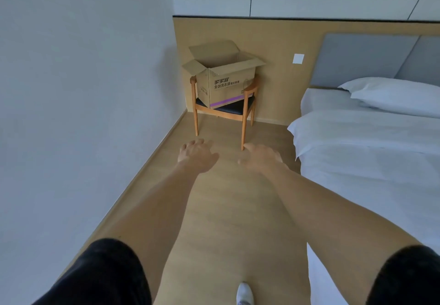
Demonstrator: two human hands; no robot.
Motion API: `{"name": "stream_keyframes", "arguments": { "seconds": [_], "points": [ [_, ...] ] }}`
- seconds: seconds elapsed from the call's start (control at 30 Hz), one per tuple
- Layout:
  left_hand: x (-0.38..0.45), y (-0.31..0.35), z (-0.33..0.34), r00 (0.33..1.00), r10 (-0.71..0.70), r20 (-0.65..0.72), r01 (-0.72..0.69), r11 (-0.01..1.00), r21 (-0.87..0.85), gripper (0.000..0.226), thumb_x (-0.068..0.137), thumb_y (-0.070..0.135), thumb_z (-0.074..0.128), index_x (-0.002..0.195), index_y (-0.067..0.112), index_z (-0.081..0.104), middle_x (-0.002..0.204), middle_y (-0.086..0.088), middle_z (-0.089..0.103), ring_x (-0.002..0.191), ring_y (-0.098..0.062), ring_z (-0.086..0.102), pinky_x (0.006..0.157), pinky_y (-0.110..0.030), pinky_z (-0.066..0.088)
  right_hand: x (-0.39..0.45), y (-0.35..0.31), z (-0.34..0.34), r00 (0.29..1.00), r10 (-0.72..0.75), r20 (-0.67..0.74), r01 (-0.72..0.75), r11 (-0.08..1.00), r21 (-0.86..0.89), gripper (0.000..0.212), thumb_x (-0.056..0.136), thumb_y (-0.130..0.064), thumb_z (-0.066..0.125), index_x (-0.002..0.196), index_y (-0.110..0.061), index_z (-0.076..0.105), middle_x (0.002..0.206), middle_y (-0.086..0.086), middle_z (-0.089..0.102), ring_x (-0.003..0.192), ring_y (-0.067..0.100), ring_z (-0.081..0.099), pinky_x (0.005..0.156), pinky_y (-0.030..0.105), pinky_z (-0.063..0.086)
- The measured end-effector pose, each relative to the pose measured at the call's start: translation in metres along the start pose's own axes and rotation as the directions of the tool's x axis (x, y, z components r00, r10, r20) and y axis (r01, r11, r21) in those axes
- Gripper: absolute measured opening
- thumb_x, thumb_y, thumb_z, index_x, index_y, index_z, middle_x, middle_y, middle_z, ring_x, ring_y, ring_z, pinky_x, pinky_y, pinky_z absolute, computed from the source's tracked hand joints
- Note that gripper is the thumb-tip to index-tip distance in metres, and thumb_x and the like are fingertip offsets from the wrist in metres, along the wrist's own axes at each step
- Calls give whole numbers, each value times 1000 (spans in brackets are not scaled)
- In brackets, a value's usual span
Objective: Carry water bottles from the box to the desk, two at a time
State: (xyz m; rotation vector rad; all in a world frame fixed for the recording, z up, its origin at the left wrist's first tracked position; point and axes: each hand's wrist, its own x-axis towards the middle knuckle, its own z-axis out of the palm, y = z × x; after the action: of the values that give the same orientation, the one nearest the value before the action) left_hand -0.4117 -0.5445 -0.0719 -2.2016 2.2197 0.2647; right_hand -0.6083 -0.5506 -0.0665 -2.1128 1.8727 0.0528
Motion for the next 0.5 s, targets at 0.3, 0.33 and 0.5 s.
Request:
{"name": "stream_keyframes", "arguments": {
  "seconds": [0.3,0.33,0.5],
  "points": [
    [170,55,-38,999,30,-22,-31,999,-30,50,100,41,41,149,30,40,150,-7,47,140,-31,39,116,-51,30,160,59,-67,1000,15,4,-15,1000,-27,67,94,-58,51,151,-29,32,147,9,48,134,33,47,105,50,42],
    [185,60,-38,999,37,-21,-37,999,-29,50,100,41,42,149,30,39,151,-7,46,141,-31,39,117,-52,29,173,66,-71,1000,22,-2,-22,999,-26,67,94,-59,51,151,-29,32,147,9,48,134,33,47,104,50,41],
    [266,84,-45,997,76,-9,-76,997,-5,47,101,39,42,147,29,41,149,-7,48,139,-32,41,116,-53,32,238,98,-92,999,48,-21,-48,999,0,65,95,-58,51,149,-27,35,146,9,49,134,33,47,104,49,42]
  ]
}}
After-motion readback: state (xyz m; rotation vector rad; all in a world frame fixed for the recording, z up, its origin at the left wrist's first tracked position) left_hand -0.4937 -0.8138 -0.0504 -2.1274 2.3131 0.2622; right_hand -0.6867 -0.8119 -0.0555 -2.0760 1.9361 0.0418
